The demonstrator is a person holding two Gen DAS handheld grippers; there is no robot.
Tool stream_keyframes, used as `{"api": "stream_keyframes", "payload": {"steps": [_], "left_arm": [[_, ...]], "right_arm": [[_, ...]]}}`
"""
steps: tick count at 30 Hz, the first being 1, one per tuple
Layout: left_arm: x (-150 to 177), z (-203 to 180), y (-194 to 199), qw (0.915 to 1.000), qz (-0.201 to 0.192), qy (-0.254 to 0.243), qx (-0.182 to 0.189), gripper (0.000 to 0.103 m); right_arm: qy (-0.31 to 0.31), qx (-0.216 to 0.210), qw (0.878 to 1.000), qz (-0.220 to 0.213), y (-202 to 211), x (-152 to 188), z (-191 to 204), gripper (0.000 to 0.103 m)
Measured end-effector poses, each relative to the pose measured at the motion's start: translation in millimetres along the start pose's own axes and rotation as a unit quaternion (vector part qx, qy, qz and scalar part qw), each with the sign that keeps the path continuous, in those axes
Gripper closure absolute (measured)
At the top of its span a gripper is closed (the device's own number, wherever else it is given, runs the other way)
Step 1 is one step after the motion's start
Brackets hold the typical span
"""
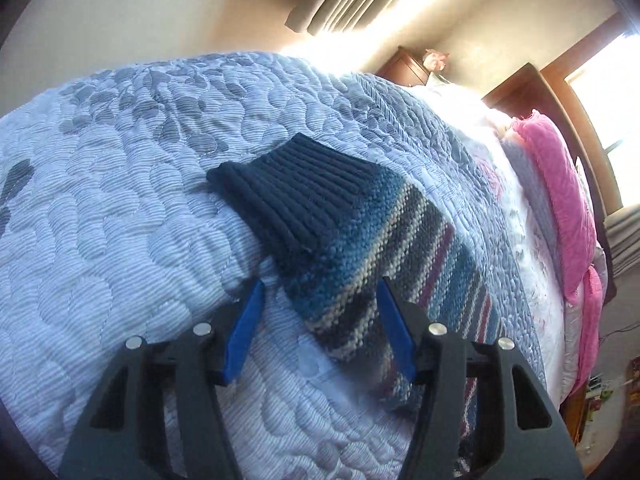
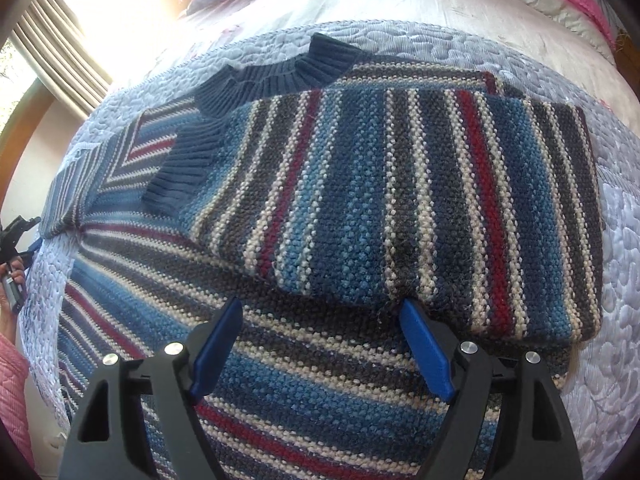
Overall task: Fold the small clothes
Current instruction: 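Grasp the other sleeve cuff with the left tool and lift it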
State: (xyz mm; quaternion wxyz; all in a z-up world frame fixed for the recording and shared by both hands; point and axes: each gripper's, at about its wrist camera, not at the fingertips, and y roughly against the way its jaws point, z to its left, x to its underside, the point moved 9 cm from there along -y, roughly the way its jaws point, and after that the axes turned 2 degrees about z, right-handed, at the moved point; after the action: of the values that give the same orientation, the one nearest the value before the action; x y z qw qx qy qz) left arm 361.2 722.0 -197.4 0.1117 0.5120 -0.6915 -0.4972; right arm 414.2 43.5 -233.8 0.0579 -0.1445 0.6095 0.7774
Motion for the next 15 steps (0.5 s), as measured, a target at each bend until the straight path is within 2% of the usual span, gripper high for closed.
{"api": "stream_keyframes", "payload": {"steps": [3, 4, 5, 8, 12, 15], "left_arm": [[-8.7, -7.1, -7.2, 1.0000, -0.005, -0.003, 0.004, 0.042], [-11.4, -7.5, -9.0, 1.0000, -0.008, -0.003, 0.000, 0.050], [-12.9, -7.1, -10.7, 0.9999, -0.010, -0.001, -0.008, 0.065], [-14.0, -11.3, -11.1, 0.9999, -0.012, 0.000, 0.008, 0.090], [-9.9, -23.5, 3.4, 0.9990, -0.041, -0.008, 0.015, 0.092], [-0.9, -45.8, 18.2, 0.9972, -0.060, -0.037, 0.024, 0.092]], "right_arm": [[0.006, 0.003, 1.000, -0.001, -3.6, -1.3, 2.7, 0.019], [0.009, 0.004, 1.000, -0.001, -4.3, -1.2, 3.9, 0.018], [0.011, 0.004, 1.000, -0.002, -4.9, -1.1, 4.1, 0.018], [0.014, 0.001, 1.000, -0.004, -5.5, -0.4, 3.8, 0.018], [0.010, -0.006, 1.000, -0.009, -2.4, 1.1, 2.0, 0.019], [0.007, -0.011, 1.000, -0.014, 4.4, 3.7, 0.1, 0.019]]}}
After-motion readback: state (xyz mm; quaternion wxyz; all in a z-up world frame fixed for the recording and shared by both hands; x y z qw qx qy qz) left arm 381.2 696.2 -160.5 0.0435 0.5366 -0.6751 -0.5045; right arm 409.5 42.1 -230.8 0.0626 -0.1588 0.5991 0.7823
